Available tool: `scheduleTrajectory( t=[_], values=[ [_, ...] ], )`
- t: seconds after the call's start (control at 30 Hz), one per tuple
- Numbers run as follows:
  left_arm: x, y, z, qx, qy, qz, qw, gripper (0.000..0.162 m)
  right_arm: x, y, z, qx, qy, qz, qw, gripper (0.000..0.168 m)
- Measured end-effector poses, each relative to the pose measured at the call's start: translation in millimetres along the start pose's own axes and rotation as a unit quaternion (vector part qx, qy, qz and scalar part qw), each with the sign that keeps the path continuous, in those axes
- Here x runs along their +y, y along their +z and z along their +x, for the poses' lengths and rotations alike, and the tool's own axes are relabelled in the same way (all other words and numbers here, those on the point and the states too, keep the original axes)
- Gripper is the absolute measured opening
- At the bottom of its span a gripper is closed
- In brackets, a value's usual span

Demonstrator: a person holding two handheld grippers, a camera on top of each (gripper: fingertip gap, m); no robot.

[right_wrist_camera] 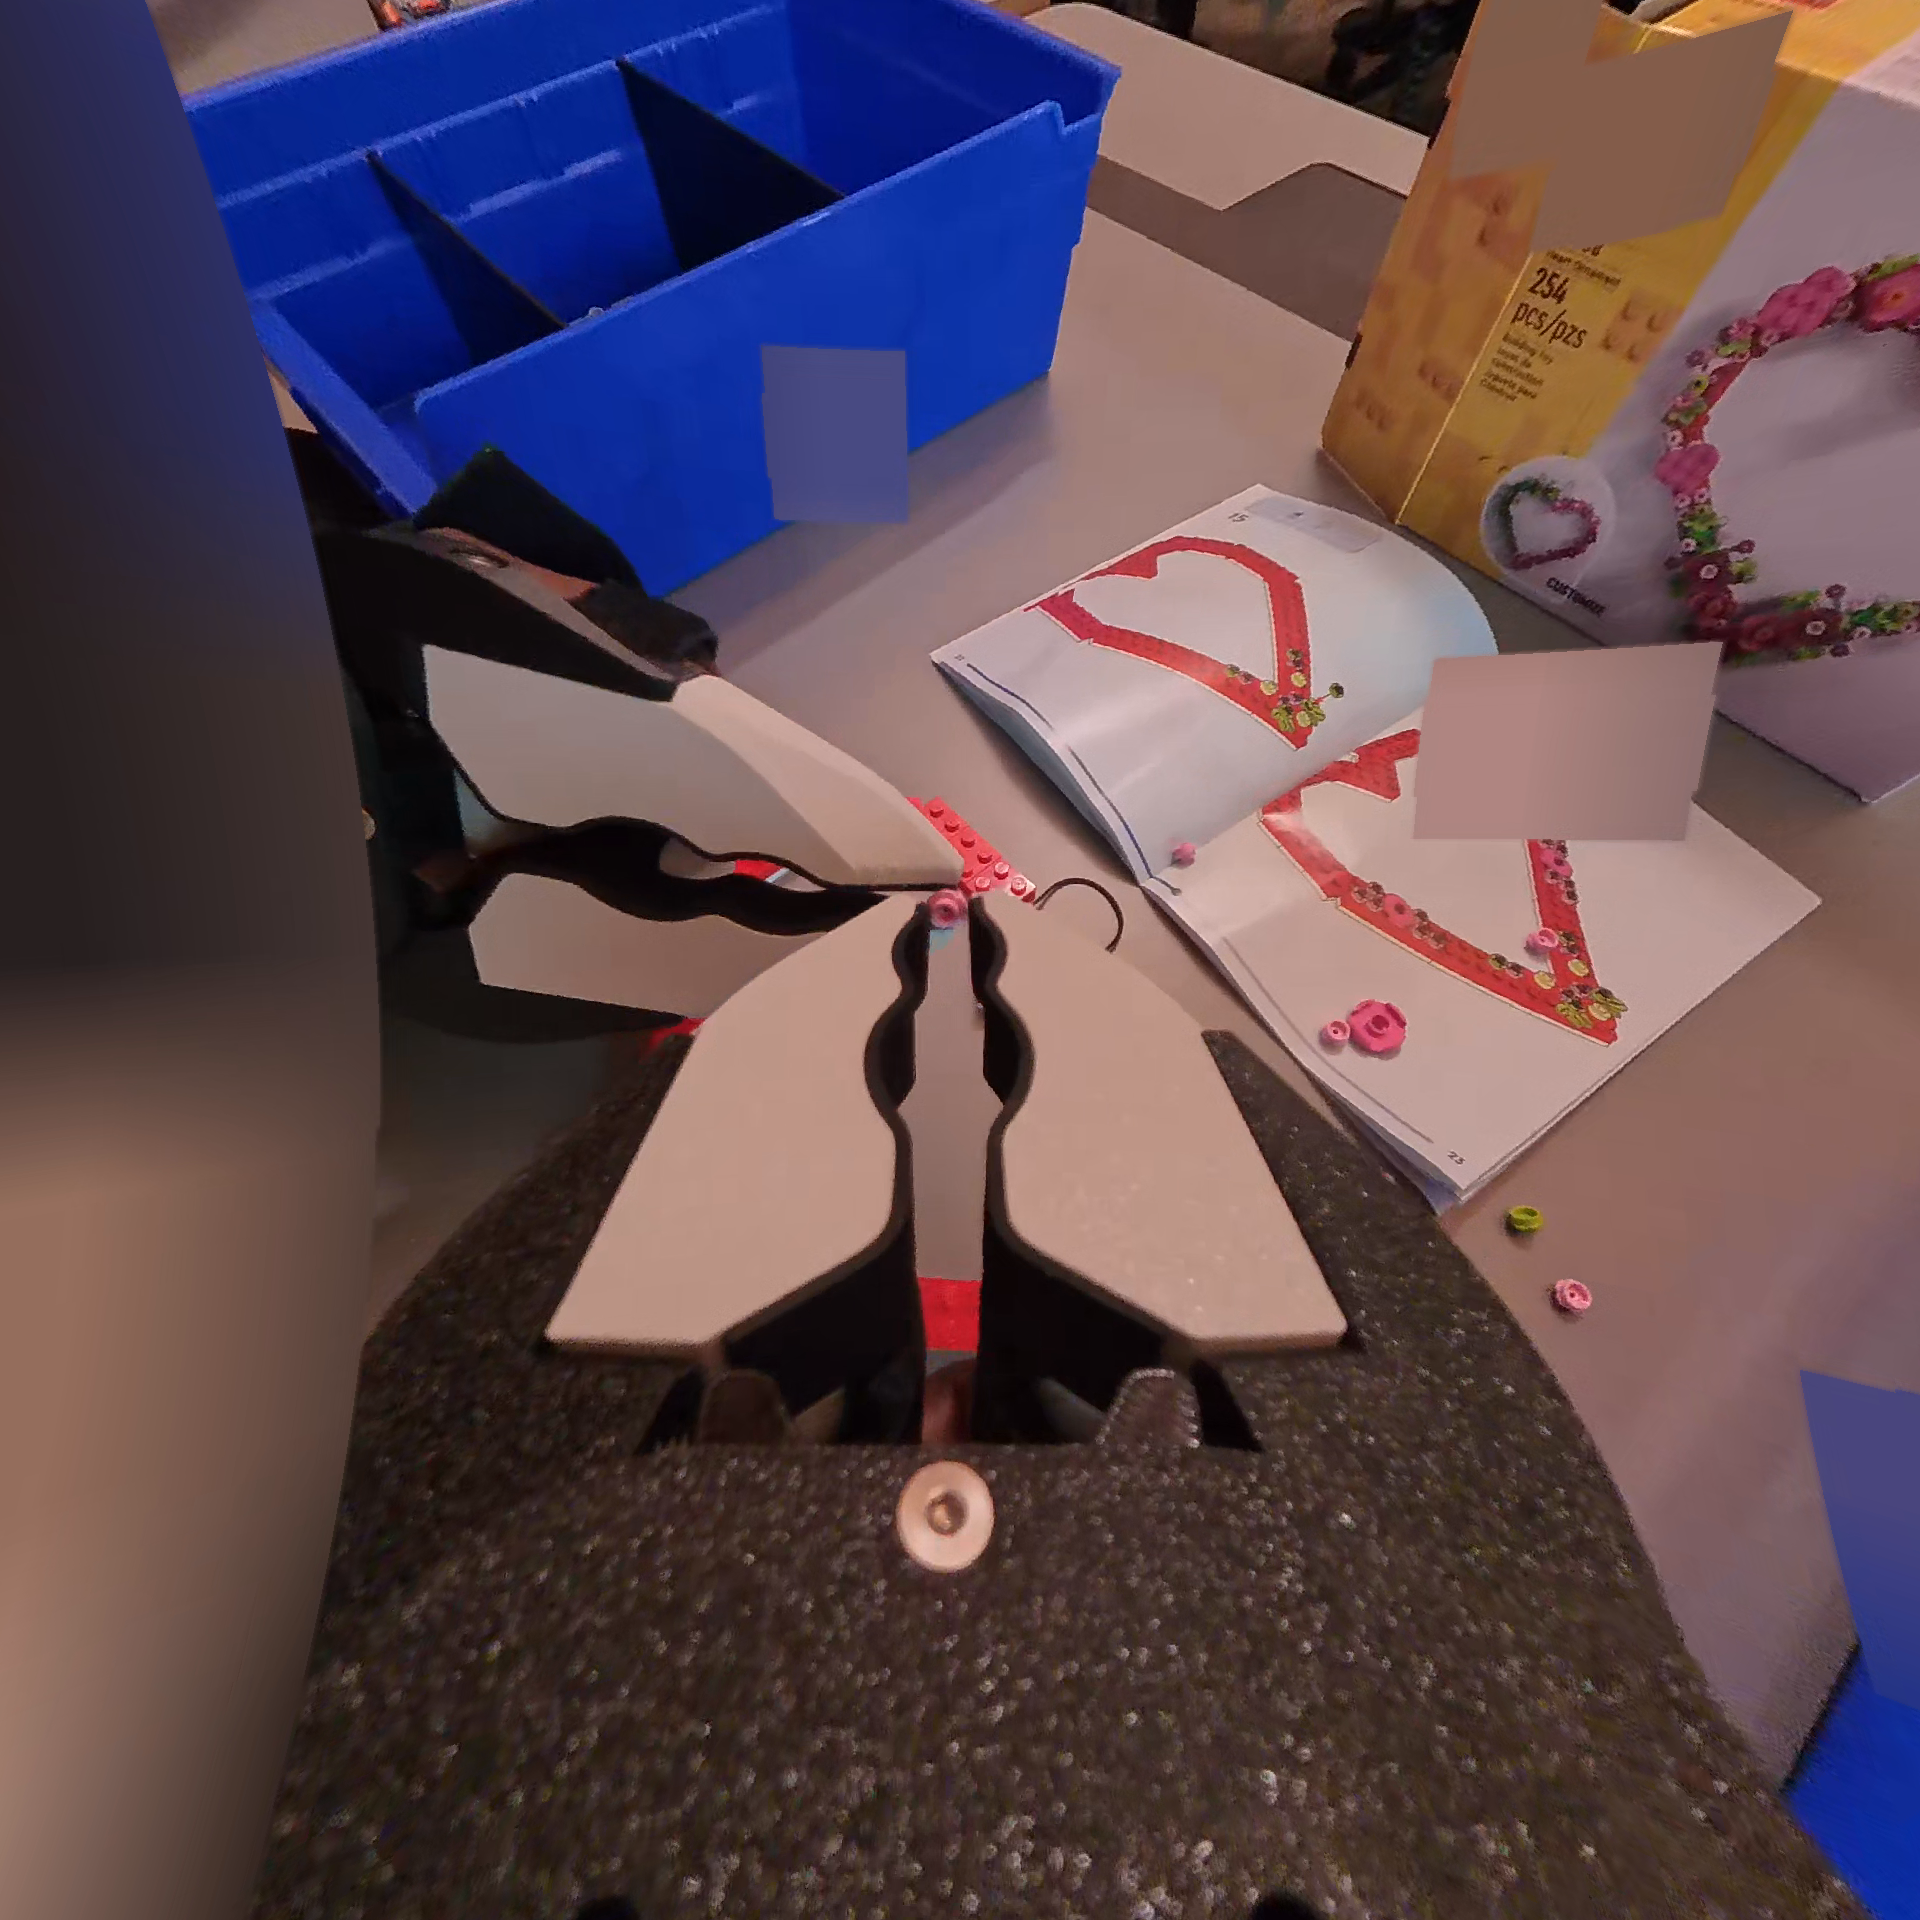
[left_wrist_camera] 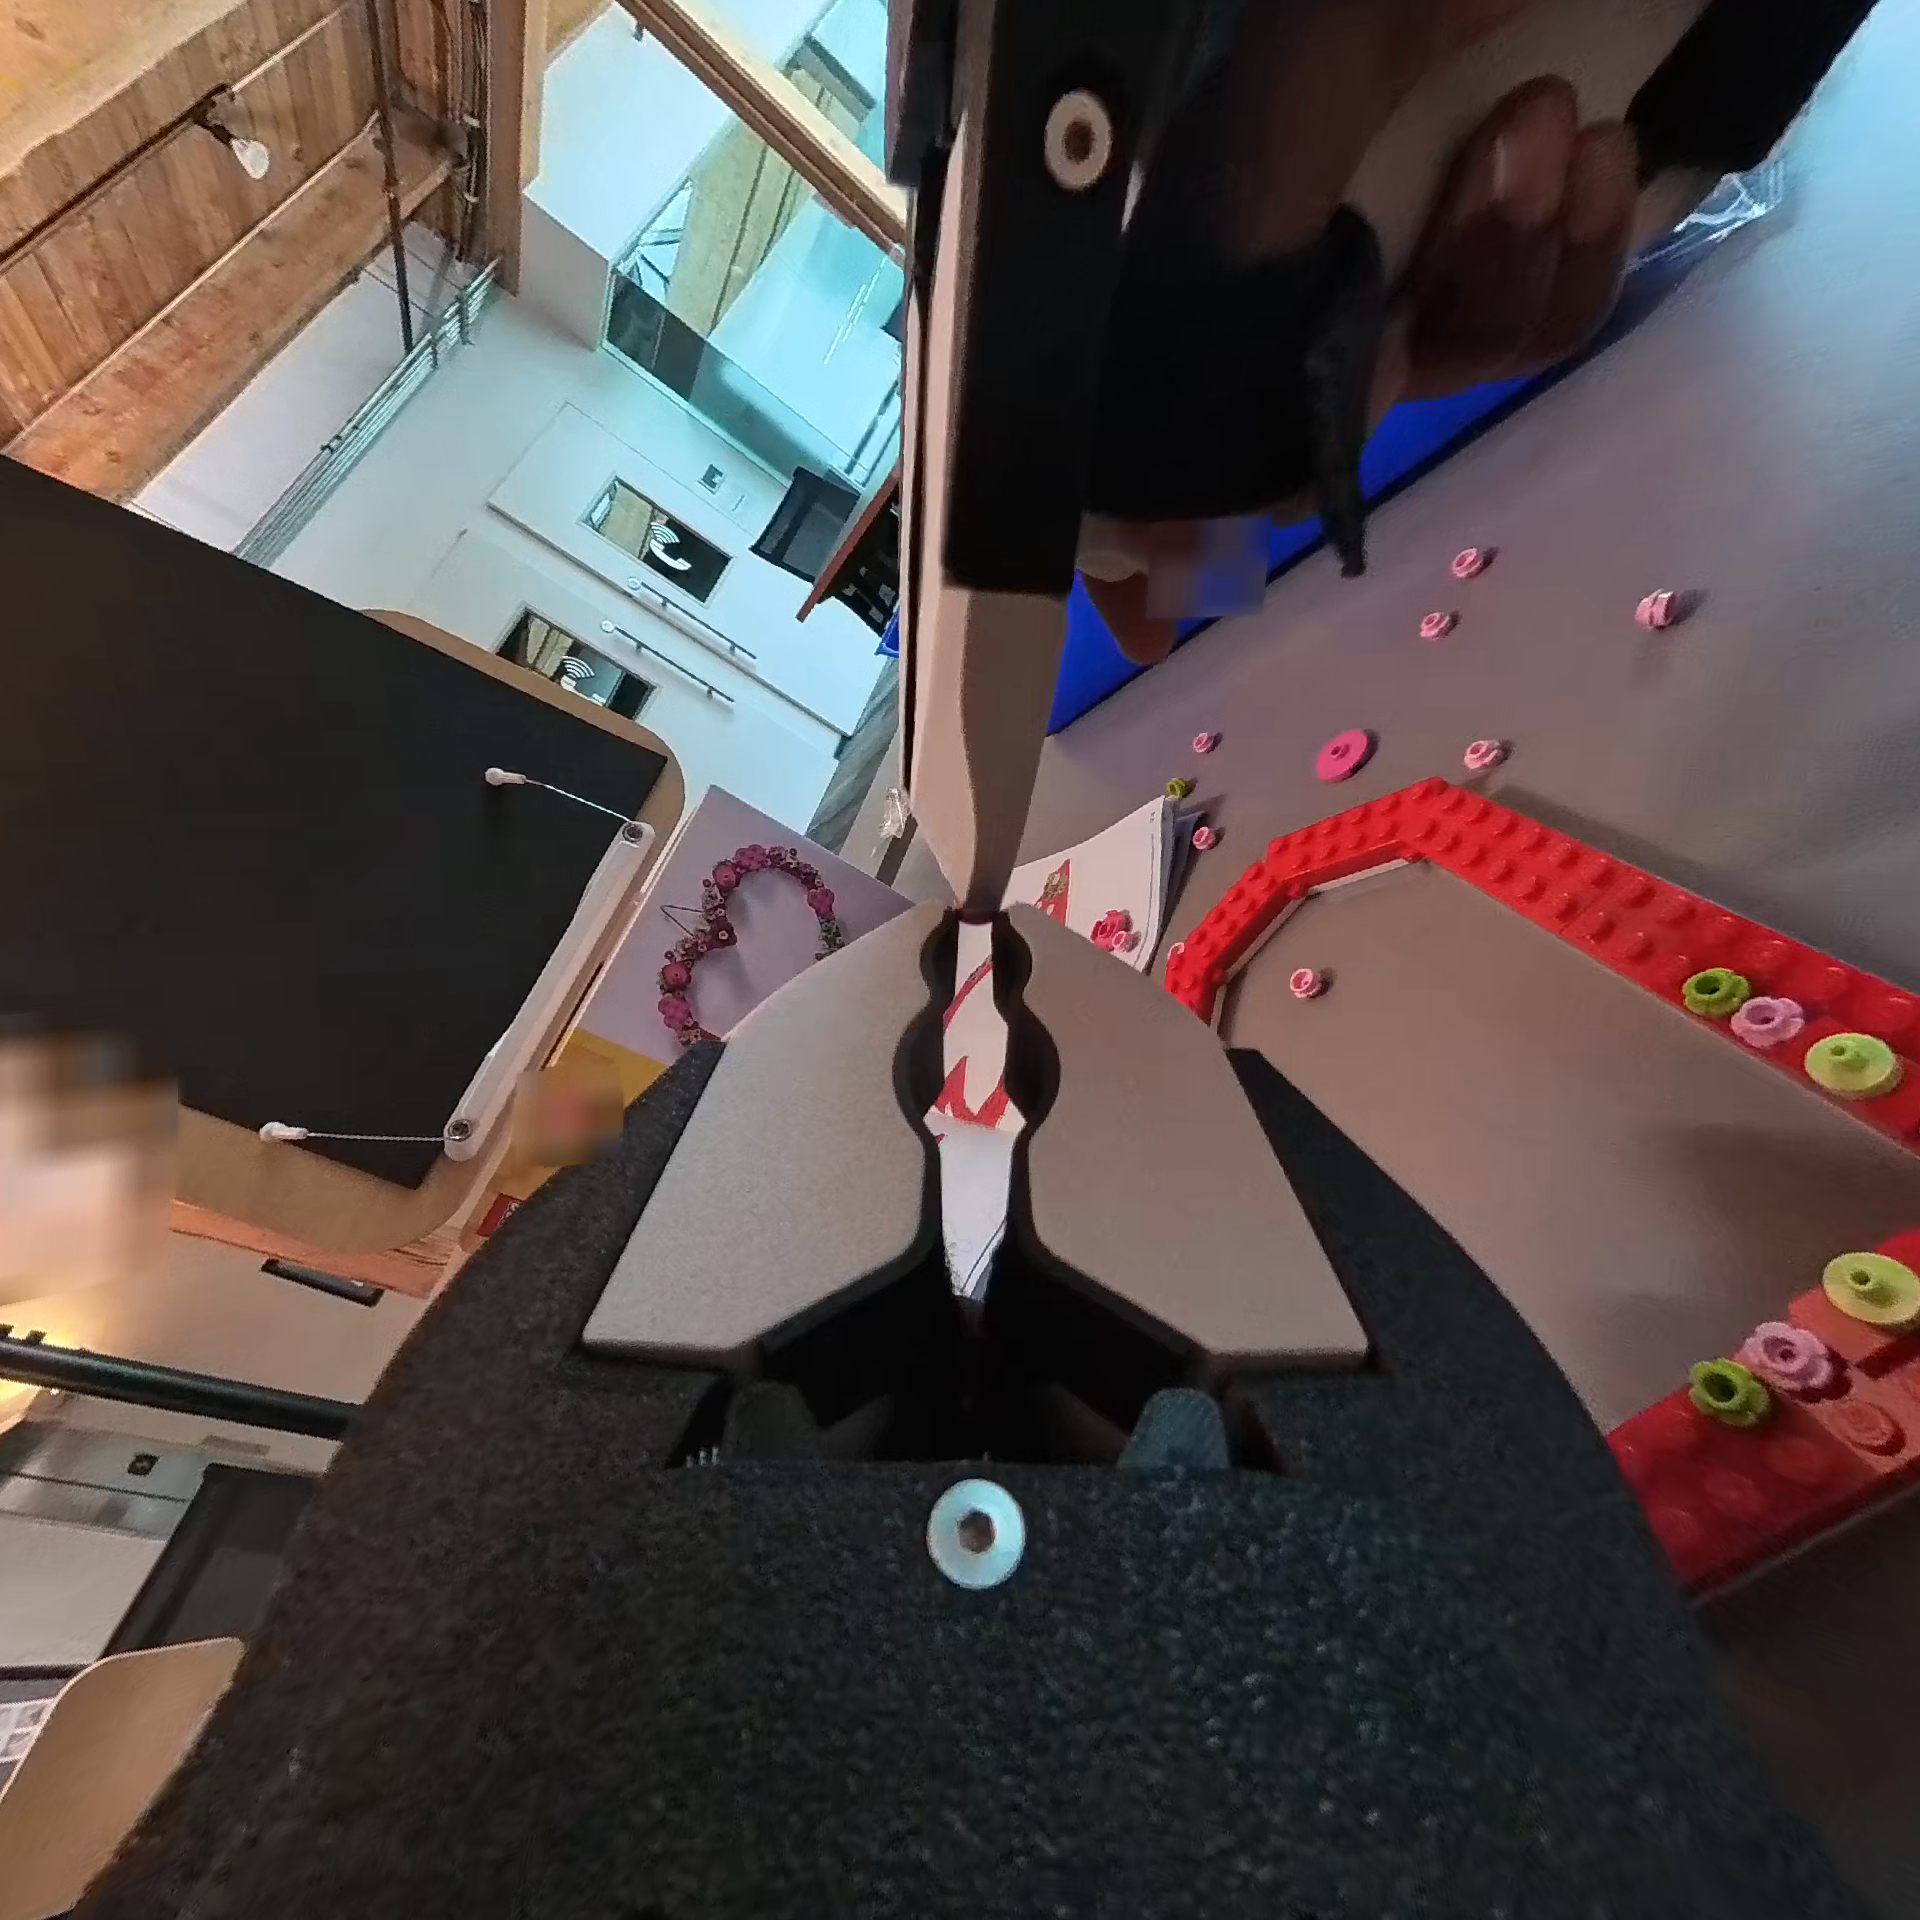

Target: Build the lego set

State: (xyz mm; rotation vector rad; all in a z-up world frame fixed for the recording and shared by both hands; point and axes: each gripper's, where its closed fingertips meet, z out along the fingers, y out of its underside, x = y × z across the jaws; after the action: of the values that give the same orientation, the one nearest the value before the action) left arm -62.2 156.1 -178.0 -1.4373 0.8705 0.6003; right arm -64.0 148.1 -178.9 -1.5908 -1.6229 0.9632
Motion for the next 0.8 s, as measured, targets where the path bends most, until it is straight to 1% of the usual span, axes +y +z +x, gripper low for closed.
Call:
scheduleTrajectory(
  t=[0.27,0.43,0.53,0.57,0.6,0.67,0.73,0.8],
  values=[
    [0.0,-0.4,2.3,0.004,0.011,-0.002,1.000,0.005,1.9,1.4,-1.0,-0.002,0.002,-0.004,1.000,0.005],
    [-3.0,-0.2,2.9,0.010,-0.014,0.007,1.000,0.006,2.0,-1.2,-1.0,-0.014,0.009,0.002,1.000,0.004],
    [1.4,0.8,0.2,0.000,-0.020,-0.006,1.000,0.018,3.7,-8.0,4.6,-0.012,0.017,0.002,1.000,0.004],
    [5.0,0.7,-0.6,0.002,-0.025,-0.014,1.000,0.020,5.6,-12.4,6.6,-0.014,0.019,-0.002,1.000,0.004],
    [8.8,0.5,-0.3,0.010,-0.039,-0.021,0.999,0.020,10.2,-16.9,7.0,-0.020,0.018,-0.013,1.000,0.004],
    [14.3,-1.2,4.4,0.044,-0.095,-0.032,0.994,0.018,30.8,-24.8,5.4,-0.037,0.008,-0.068,0.997,0.004],
    [19.9,-5.0,17.0,0.107,-0.161,-0.051,0.980,0.014,54.9,-30.9,2.6,-0.051,-0.008,-0.130,0.990,0.004],
    [26.9,-10.8,29.2,0.163,-0.212,-0.076,0.961,0.008,71.6,-33.3,-9.2,-0.083,-0.013,-0.169,0.982,0.004]
  ],
)
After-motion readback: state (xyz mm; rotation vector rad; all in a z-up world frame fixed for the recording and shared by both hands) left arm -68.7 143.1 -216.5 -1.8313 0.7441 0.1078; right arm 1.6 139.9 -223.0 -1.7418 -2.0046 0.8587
